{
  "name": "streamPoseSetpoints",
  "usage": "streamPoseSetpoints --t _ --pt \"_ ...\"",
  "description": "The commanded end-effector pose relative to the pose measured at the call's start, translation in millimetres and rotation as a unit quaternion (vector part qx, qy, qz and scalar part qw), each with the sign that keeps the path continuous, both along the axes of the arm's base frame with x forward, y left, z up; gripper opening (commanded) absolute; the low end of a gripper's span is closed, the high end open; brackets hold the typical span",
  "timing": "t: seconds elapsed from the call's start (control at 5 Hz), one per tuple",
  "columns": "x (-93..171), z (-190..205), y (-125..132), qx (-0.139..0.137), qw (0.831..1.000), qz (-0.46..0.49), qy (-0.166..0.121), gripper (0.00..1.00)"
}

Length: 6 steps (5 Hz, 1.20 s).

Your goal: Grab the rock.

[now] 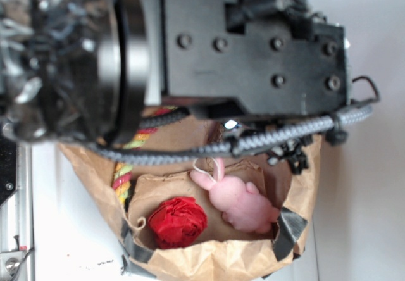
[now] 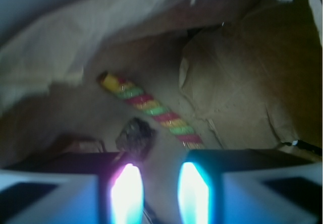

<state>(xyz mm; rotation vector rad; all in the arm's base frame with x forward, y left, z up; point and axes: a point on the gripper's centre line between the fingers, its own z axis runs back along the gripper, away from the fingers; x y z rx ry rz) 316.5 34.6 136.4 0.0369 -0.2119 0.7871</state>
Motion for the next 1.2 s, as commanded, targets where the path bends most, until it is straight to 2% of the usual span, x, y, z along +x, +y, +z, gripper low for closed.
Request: streamPoseSetpoints --t 0.0,0.2,0.8,1.0 --pt "2.0 -5.9 -5.1 -0.020 0.999 0.040 -0.026 1.00" --pt "2.6 -19.1 -10.3 -0.016 0.999 0.041 -0.020 1.00" --pt "9.6 -44.0 -21.7 -0.036 0.997 0.059 -0.020 1.00" --pt "11.4 -48.7 -26.5 -0.033 0.997 0.064 -0.024 1.00"
